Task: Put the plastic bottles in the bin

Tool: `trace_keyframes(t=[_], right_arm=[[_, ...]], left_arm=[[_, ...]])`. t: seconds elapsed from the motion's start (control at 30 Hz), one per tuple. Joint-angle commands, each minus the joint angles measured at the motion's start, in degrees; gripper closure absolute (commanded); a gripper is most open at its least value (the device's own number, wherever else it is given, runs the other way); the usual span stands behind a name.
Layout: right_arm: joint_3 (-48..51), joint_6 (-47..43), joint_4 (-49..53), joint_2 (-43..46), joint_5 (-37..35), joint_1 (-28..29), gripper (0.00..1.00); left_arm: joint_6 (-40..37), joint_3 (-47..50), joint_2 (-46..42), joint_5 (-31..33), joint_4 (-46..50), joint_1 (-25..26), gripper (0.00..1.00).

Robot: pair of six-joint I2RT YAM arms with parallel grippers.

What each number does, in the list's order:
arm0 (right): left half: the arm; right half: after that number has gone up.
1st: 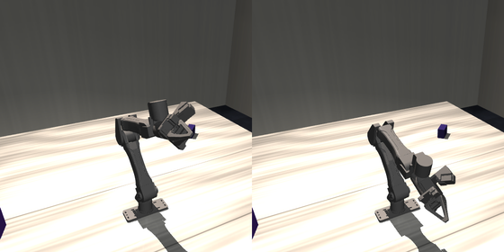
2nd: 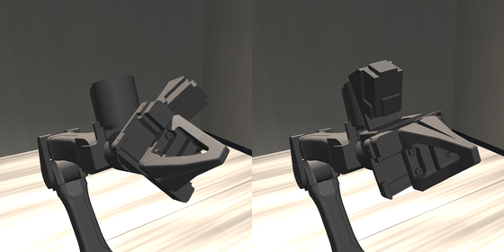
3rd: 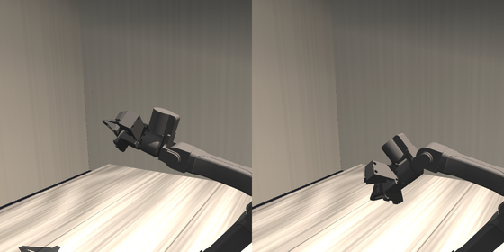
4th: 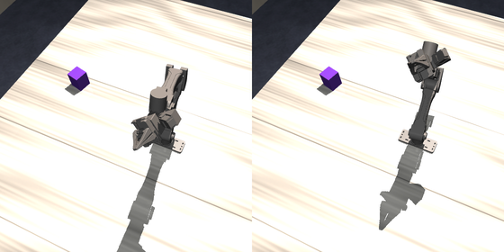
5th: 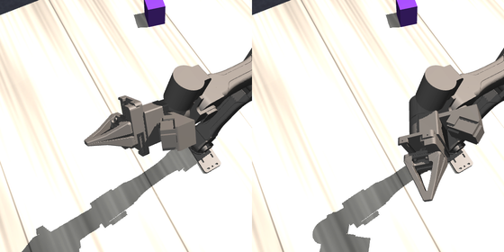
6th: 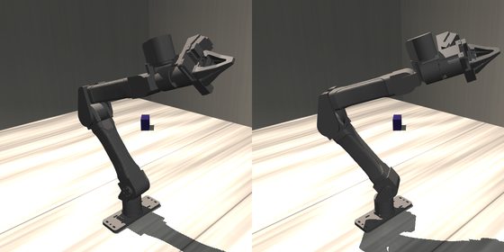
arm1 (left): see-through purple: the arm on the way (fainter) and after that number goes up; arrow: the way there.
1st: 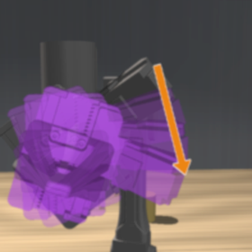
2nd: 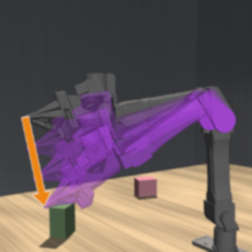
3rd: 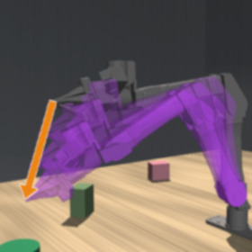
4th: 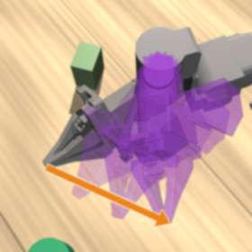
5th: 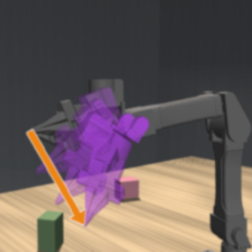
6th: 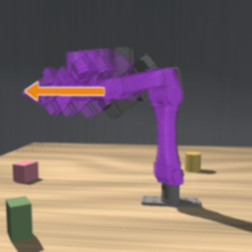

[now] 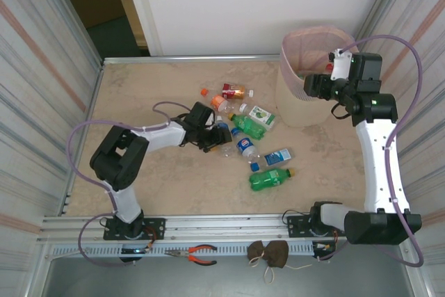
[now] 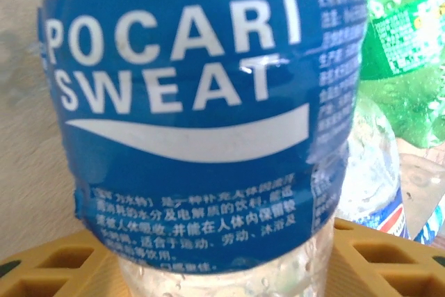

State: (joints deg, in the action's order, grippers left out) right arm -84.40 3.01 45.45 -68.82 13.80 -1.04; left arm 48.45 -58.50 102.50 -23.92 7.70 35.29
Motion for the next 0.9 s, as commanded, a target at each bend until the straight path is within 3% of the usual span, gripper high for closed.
trace_keyframes(t=[0.0, 0.33, 0.67, 0.87], right_arm=[[-0.61, 1.08, 0.42, 2.19, 1.57, 0.87, 0.33], [1.6, 6.59, -4.6, 4.89, 8.03, 6.38, 0.33], [3.15, 12.74, -13.09, 4.82, 12.29, 17.66, 0.32], [2.38, 15.71, -17.88, 2.16, 12.6, 25.06, 0.32]], left_arm=[[-3.64, 0.84, -5.71, 1.6, 2.13, -0.99, 0.41], [-19.15, 3.99, -21.95, 1.22, -0.58, -1.83, 0.41], [-36.59, 5.59, -33.59, -9.4, -5.24, -1.7, 0.42], [-43.35, 5.33, -37.28, -14.04, -4.37, -0.76, 0.44]])
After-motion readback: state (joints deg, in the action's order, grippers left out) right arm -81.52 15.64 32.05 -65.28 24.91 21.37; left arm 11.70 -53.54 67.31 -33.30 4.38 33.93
